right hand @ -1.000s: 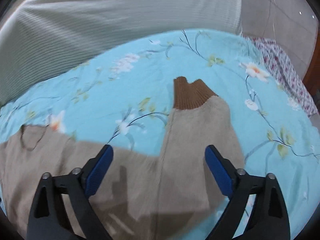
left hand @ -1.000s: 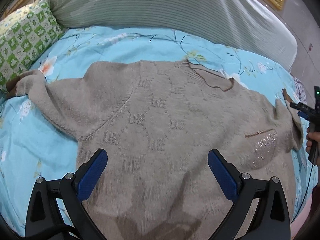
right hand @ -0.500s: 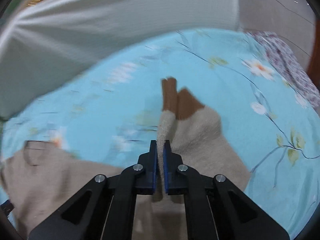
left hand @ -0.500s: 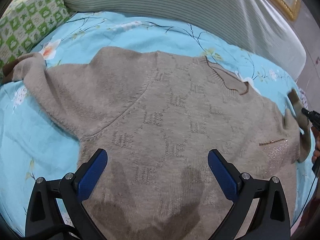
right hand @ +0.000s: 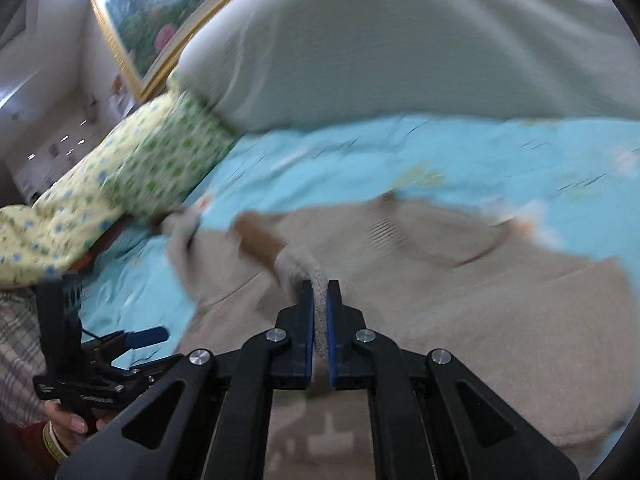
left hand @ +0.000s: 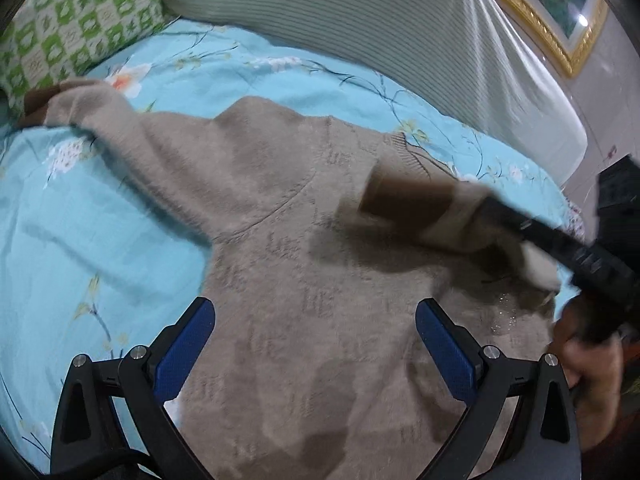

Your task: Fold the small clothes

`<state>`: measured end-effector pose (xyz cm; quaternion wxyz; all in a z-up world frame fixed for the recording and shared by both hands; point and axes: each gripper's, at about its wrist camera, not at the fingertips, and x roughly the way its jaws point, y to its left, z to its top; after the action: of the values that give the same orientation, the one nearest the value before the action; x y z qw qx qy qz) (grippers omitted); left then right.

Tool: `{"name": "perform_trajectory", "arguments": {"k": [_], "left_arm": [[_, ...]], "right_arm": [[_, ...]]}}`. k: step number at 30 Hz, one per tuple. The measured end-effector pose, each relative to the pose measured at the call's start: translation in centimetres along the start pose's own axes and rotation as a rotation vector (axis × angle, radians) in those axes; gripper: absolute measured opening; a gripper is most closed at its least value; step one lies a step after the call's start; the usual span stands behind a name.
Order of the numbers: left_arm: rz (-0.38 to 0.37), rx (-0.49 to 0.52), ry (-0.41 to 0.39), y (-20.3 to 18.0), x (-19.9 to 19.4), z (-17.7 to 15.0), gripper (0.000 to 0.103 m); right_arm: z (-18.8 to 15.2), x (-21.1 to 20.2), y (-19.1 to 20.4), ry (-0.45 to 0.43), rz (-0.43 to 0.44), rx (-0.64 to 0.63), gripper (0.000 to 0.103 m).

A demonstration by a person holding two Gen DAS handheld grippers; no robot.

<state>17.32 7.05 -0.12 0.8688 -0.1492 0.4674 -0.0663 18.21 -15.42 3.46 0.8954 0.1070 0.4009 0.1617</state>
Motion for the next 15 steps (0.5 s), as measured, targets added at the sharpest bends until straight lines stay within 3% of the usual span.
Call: {"name": "perform_trajectory", "arguments": {"k": [5,8,10,15], "left_arm": [[-0.099,-0.093,0.027,1.8,0.4,0.6,0.101],[-0.176,-0.141,0.063,1.9,1.4,0.9,0.101],[-0.234,-0.168,0.090,1.3,2.5,1.3,0.101],[-0.313,-0.199,0.164,-0.9,5.2,2.0,0.101]], "right_arm": [[-2.0,4.2,1.0,0.117,0.028,0.024,0.012],[-2.9,3.3,0.3,0.119,0.047,0.055,0.030],[-3.3,2.1,0.2,0.104,0.060,0.061,0.051],[-4.9,-2.1,-0.7,0.067,0.031,0.068,0.054]]}}
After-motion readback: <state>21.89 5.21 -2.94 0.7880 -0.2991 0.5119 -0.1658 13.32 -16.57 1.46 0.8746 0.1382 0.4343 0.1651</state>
